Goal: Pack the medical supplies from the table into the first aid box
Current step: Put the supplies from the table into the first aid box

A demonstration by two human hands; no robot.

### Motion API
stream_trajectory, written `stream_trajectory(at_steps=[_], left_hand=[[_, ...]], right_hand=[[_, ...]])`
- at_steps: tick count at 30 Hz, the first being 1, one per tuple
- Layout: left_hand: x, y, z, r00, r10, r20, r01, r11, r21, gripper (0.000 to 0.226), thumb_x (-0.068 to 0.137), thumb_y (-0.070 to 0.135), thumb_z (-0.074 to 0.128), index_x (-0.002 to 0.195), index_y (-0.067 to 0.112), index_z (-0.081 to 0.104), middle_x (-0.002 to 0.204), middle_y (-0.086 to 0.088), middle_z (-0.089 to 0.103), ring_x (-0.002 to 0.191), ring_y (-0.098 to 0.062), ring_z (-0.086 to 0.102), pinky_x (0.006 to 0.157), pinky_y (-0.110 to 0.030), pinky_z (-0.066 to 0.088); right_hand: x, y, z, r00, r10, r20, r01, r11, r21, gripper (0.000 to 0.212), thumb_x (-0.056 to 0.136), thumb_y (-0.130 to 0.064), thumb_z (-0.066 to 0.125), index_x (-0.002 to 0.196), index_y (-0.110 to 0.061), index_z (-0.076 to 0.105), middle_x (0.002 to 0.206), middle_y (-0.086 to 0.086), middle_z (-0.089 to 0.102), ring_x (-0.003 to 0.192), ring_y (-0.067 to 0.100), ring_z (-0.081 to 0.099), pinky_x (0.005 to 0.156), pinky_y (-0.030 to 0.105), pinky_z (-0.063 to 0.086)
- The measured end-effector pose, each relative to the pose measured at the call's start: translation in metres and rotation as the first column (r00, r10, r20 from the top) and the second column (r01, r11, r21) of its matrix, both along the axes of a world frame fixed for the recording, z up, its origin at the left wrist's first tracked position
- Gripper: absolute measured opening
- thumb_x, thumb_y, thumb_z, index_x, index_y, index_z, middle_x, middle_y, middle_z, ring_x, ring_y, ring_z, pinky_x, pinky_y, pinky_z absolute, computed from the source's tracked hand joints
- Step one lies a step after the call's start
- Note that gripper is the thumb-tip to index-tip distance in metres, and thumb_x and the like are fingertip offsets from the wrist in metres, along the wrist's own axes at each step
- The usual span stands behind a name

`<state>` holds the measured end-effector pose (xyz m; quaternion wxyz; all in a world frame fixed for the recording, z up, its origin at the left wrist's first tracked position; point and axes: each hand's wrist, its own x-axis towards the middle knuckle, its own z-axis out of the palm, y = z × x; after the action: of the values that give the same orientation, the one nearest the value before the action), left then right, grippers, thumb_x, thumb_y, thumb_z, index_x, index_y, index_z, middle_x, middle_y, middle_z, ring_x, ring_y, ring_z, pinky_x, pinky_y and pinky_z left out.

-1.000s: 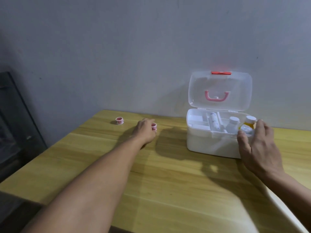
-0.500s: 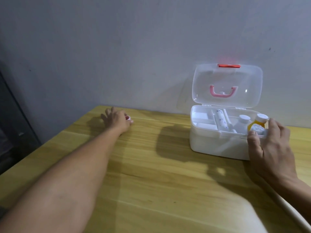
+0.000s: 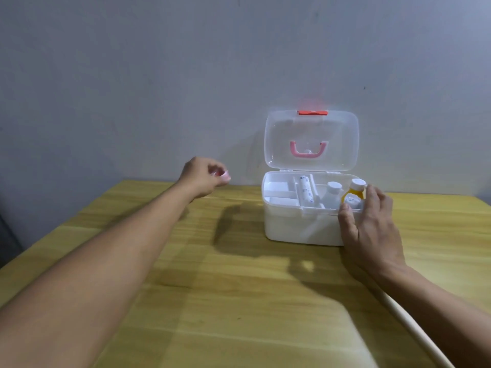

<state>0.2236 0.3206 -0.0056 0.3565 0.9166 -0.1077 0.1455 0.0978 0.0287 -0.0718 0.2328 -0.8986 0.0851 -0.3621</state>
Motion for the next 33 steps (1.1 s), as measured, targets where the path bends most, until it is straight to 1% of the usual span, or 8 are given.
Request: stream_trajectory(at_steps=[6, 12, 18, 21, 23, 24, 28, 33], left_hand=[[-0.029, -0.082, 0.039, 0.958, -0.286, -0.002, 0.286, 0.958, -0.018, 0.023, 0.077, 0.022, 0.076, 0.098, 0.013, 0.073, 0.081, 0.003, 0.060, 0.074, -0.006, 0.051, 0.076, -0.019, 0.037], [-0.033, -0.113, 0.032, 0.969, -0.224, -0.101, 0.234, 0.966, 0.104, 0.038, 0.078, 0.022, 0.077, 0.113, 0.012, 0.068, 0.114, -0.005, 0.068, 0.104, -0.015, 0.060, 0.087, -0.023, 0.041], [-0.031, -0.110, 0.023, 0.963, -0.204, -0.174, 0.225, 0.968, 0.109, 0.065, 0.077, 0.023, 0.078, 0.135, 0.012, 0.050, 0.141, -0.007, 0.052, 0.129, -0.022, 0.049, 0.104, -0.030, 0.037], [-0.029, -0.106, 0.020, 0.970, -0.175, -0.170, 0.196, 0.973, 0.121, 0.047, 0.088, 0.022, 0.065, 0.132, 0.011, 0.054, 0.141, -0.009, 0.053, 0.128, -0.025, 0.048, 0.105, -0.033, 0.036], [-0.027, -0.104, 0.014, 0.970, -0.165, -0.178, 0.192, 0.970, 0.148, 0.026, 0.093, 0.023, 0.054, 0.114, 0.010, 0.063, 0.128, -0.011, 0.060, 0.119, -0.028, 0.053, 0.100, -0.036, 0.039], [-0.027, -0.104, 0.012, 0.968, -0.168, -0.188, 0.203, 0.961, 0.186, 0.025, 0.094, 0.025, 0.049, 0.111, 0.012, 0.062, 0.127, -0.010, 0.060, 0.122, -0.029, 0.051, 0.102, -0.039, 0.038], [-0.031, -0.105, 0.004, 0.971, -0.135, -0.199, 0.208, 0.887, 0.413, 0.046, 0.100, 0.034, 0.029, 0.142, 0.021, 0.043, 0.157, 0.004, 0.027, 0.147, -0.024, 0.014, 0.118, -0.053, 0.009], [-0.032, -0.111, 0.001, 0.976, -0.212, -0.049, 0.216, 0.916, 0.339, 0.045, 0.097, 0.030, 0.033, 0.138, 0.019, 0.048, 0.156, 0.001, 0.031, 0.148, -0.018, 0.014, 0.117, -0.054, 0.003]], right_hand=[[-0.003, 0.003, 0.003, 0.999, 0.046, 0.021, -0.046, 0.999, 0.003, 0.064, 0.088, -0.050, 0.032, 0.137, -0.011, 0.034, 0.136, 0.013, 0.036, 0.113, 0.034, 0.051, 0.080, 0.038, 0.047], [-0.005, -0.002, 0.005, 0.998, 0.056, -0.009, -0.056, 0.998, 0.002, 0.072, 0.086, -0.058, 0.027, 0.142, -0.012, 0.029, 0.141, 0.011, 0.032, 0.119, 0.035, 0.051, 0.087, 0.042, 0.051], [-0.005, -0.004, 0.006, 0.997, 0.070, -0.042, -0.070, 0.998, 0.005, 0.068, 0.089, -0.056, 0.029, 0.143, -0.013, 0.028, 0.143, 0.012, 0.031, 0.119, 0.035, 0.051, 0.087, 0.043, 0.052], [-0.005, -0.005, 0.005, 0.996, 0.083, -0.023, -0.083, 0.997, 0.012, 0.062, 0.090, -0.053, 0.032, 0.140, -0.017, 0.030, 0.139, 0.010, 0.033, 0.113, 0.034, 0.054, 0.082, 0.043, 0.053], [-0.005, -0.004, 0.005, 0.996, 0.082, -0.020, -0.082, 0.997, 0.010, 0.060, 0.091, -0.052, 0.032, 0.140, -0.017, 0.031, 0.139, 0.009, 0.033, 0.111, 0.033, 0.055, 0.080, 0.043, 0.053], [-0.005, -0.004, 0.005, 0.996, 0.082, -0.020, -0.082, 0.997, 0.008, 0.059, 0.092, -0.051, 0.033, 0.140, -0.017, 0.031, 0.139, 0.009, 0.033, 0.112, 0.033, 0.054, 0.081, 0.042, 0.053], [-0.005, -0.005, 0.004, 0.996, 0.081, -0.025, -0.080, 0.997, 0.010, 0.064, 0.089, -0.054, 0.030, 0.140, -0.015, 0.030, 0.140, 0.010, 0.032, 0.115, 0.034, 0.053, 0.083, 0.041, 0.053], [-0.005, -0.005, 0.004, 0.996, 0.084, -0.021, -0.084, 0.996, 0.015, 0.066, 0.088, -0.056, 0.028, 0.140, -0.016, 0.030, 0.140, 0.009, 0.032, 0.113, 0.033, 0.054, 0.081, 0.041, 0.053]])
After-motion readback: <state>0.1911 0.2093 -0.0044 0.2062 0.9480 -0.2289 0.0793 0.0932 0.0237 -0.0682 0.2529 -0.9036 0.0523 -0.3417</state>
